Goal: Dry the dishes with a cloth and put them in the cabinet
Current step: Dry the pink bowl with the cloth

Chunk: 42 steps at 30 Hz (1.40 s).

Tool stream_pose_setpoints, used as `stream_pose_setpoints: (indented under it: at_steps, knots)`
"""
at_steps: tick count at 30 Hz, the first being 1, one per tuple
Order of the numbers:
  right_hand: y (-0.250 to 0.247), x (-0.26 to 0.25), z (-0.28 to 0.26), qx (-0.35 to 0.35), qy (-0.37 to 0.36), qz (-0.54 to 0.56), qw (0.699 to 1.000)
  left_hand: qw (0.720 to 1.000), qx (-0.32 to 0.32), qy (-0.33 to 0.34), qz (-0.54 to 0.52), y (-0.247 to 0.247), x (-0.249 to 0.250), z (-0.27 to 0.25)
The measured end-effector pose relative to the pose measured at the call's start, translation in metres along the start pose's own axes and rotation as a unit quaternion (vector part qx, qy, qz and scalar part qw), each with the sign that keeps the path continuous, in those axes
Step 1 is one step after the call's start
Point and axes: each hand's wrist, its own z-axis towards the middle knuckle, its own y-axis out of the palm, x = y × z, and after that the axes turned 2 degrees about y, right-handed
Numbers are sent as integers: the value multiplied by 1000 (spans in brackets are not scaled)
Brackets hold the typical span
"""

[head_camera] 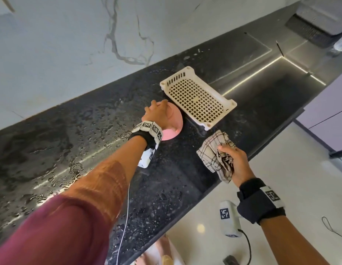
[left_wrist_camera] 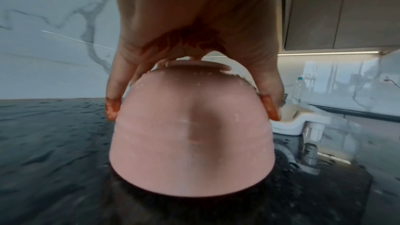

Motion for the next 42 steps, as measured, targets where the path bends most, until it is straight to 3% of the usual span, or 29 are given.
stream_pose_setpoints:
  at_steps: [3,6,9,14,18,23,25,28,30,32,34,35,37,39,42]
  knots:
    - [20,-8,-9,-43,4,5,999,990,19,-38,-136,-15,-20,-23]
    - [52,-20,-19,-100,3,-8,995,947,42,-78,-309,-44,-44,-65]
    - [98,-31,-37,-166,4,-16,986,837,48,-96,-537,-82,-65,-143]
    - [197,-36,-99,-305,33,-77,949,649,119,-121,-742,-109,-111,-268]
    - [272,-16,-173,-414,50,-137,899,585,199,-84,-782,-108,-137,-339]
    - [326,12,-249,-508,101,-162,840,512,287,-16,-810,-103,-151,-385]
    - [337,23,-269,-532,70,-196,821,499,317,0,-807,-107,-153,-397]
    - [344,37,-291,-578,-82,-262,769,481,356,13,-801,-112,-159,-407]
    - [343,43,-299,-581,-164,-305,736,450,380,29,-808,-116,-160,-413]
    - [337,45,-301,-602,-260,-334,677,424,400,54,-810,-120,-161,-417]
    - [330,47,-296,-641,-329,-353,597,442,405,76,-797,-122,-164,-422]
    - [325,46,-291,-656,-346,-364,563,455,376,88,-802,-122,-169,-424]
    - [320,43,-278,-673,-355,-389,519,485,310,88,-813,-123,-170,-427]
    - [317,44,-269,-651,-357,-421,521,499,274,79,-818,-123,-174,-426]
    - [316,48,-267,-607,-309,-390,620,544,212,50,-810,-129,-174,-420]
